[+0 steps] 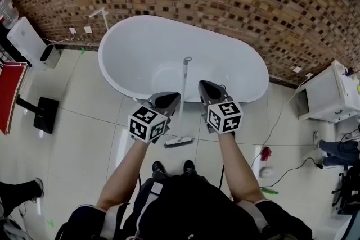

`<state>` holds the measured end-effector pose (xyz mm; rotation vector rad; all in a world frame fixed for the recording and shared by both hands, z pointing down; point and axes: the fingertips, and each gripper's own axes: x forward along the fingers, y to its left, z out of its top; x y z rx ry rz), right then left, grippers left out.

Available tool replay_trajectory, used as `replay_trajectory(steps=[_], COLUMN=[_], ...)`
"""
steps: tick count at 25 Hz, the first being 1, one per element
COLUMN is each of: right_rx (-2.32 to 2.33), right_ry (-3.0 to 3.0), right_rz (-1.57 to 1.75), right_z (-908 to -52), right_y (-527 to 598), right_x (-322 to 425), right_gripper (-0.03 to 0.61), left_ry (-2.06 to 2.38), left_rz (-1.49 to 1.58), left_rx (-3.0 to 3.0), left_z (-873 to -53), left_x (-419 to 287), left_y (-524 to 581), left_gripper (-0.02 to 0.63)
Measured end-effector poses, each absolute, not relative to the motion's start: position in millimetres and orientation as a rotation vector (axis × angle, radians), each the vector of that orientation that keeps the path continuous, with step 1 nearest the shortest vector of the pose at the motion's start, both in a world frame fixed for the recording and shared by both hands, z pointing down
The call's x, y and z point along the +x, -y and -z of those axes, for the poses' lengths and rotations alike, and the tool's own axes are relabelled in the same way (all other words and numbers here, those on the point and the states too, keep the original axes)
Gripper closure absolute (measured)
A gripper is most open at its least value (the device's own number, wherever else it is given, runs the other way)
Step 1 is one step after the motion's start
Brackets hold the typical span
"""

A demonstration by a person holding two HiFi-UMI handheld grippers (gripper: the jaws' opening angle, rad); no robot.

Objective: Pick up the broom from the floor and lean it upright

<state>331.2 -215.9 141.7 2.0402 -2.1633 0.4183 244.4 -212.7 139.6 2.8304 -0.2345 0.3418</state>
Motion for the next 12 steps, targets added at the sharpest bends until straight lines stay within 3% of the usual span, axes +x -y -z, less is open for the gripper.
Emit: replay_trajectory(steps=[12], right_rx=[2.015], right_ry=[2.311], right_rz=[-0.298], right_z=[-85], right_y=[168], right_x=[299], right_gripper=[0.577], left_ry=[0.252], left_rz=[-0.224], left_rx=[2.886], left_z=[-86], left_x=[240], left_y=[192], left_gripper=[0.615])
